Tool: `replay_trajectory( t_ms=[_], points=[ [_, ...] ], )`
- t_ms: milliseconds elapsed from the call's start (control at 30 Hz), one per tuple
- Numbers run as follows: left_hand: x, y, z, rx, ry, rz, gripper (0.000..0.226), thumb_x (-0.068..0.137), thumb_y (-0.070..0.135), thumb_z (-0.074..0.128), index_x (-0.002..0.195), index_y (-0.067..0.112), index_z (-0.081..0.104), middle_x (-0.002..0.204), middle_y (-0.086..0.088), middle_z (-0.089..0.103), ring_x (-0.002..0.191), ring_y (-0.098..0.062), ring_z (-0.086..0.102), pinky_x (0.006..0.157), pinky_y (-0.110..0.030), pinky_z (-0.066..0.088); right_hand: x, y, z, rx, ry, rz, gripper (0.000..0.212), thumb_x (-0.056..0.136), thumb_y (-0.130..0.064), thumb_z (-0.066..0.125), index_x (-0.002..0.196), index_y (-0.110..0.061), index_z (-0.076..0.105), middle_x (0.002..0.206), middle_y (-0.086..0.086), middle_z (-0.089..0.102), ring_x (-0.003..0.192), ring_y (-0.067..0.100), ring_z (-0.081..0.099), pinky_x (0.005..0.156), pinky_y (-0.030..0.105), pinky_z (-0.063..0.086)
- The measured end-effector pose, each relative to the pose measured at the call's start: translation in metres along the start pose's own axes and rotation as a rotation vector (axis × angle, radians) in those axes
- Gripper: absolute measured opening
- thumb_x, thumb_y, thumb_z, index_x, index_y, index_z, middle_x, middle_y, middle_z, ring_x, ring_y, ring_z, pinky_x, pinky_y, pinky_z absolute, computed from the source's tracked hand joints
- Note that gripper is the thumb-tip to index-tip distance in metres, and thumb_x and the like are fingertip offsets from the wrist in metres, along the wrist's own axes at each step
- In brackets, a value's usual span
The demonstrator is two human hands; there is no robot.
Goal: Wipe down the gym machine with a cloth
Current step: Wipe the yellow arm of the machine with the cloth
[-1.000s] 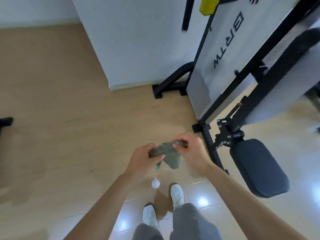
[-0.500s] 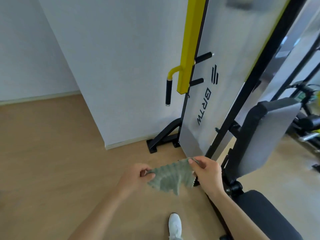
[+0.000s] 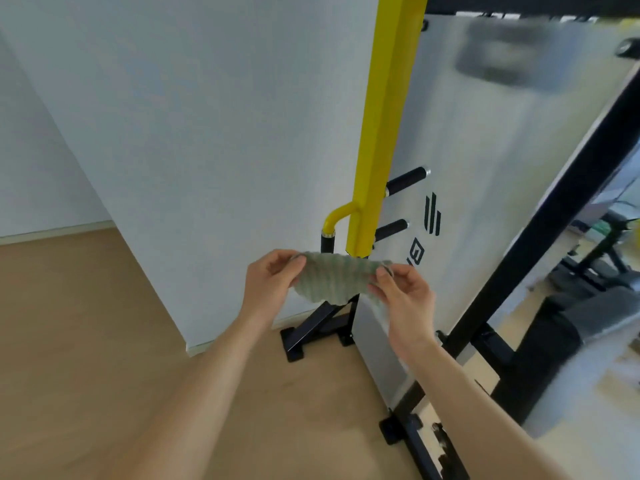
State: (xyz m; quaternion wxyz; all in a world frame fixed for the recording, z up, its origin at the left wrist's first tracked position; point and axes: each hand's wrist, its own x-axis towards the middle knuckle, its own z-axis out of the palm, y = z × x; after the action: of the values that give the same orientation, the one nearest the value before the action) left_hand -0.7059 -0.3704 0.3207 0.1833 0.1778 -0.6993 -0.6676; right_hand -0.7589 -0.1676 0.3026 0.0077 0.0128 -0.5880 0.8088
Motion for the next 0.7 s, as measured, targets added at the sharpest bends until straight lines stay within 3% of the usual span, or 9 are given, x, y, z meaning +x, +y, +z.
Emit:
replay_trajectory(
  t_ms=[133,267,333,400,567,700],
  points=[
    [0.081,0.030,0.017,-0.052,-0.107,0.083,0.014,0.097,0.015,0.065,0.101,0.017,0.078,0.096,0.005,0.078,0.097,-0.011,0.071,0.091,-0.027,0.056,0.060,-0.005,0.040,-0.054,0.070,-0.161,0.017,0.093,-0.001,0.066,0.108,-0.008,0.069,0.095,-0.004,0.072,0.094,0.021,0.070,0.088,0.037,0.058],
    [0.153,0.025,0.036,0.022,-0.242,0.080,0.017,0.098,0.023,0.063,0.100,0.031,0.077,0.106,0.007,0.076,0.108,-0.015,0.068,0.100,-0.036,0.053,0.096,0.009,0.069,-0.244,0.164,-0.200,0.033,0.091,-0.002,0.065,0.119,-0.020,0.066,0.091,-0.021,0.070,0.091,0.006,0.069,0.080,0.027,0.057],
    [0.182,0.012,0.047,0.037,-0.354,0.051,0.019,0.099,0.020,0.062,0.097,0.032,0.076,0.105,0.003,0.075,0.109,-0.022,0.068,0.099,-0.042,0.055,0.108,0.027,0.083,-0.336,0.216,-0.185,0.035,0.090,-0.005,0.067,0.118,-0.027,0.066,0.098,-0.021,0.068,0.093,0.006,0.069,0.081,0.031,0.057],
    [0.198,-0.002,0.057,0.067,-0.482,0.039,0.021,0.101,0.017,0.058,0.108,0.025,0.076,0.108,0.002,0.075,0.109,-0.022,0.069,0.099,-0.044,0.056,0.113,0.043,0.096,-0.389,0.251,-0.154,0.035,0.088,-0.009,0.070,0.113,-0.034,0.066,0.102,-0.019,0.068,0.096,0.013,0.070,0.083,0.041,0.060],
    [0.221,-0.017,0.065,0.118,-0.670,0.065,0.029,0.102,0.021,0.059,0.129,0.019,0.069,0.121,0.000,0.072,0.114,-0.016,0.066,0.107,-0.040,0.050,0.105,0.070,0.127,-0.357,0.370,-0.107,0.037,0.090,-0.001,0.070,0.123,-0.017,0.062,0.111,0.000,0.068,0.103,0.020,0.068,0.085,0.029,0.059],
    [0.227,-0.017,0.051,0.138,-0.818,0.123,0.029,0.098,0.019,0.066,0.126,0.023,0.070,0.106,0.009,0.076,0.106,-0.010,0.070,0.103,-0.039,0.054,0.099,0.077,0.139,-0.357,0.482,-0.105,0.034,0.090,-0.005,0.071,0.121,-0.018,0.063,0.112,0.001,0.068,0.104,0.015,0.067,0.092,0.037,0.059]
  ],
)
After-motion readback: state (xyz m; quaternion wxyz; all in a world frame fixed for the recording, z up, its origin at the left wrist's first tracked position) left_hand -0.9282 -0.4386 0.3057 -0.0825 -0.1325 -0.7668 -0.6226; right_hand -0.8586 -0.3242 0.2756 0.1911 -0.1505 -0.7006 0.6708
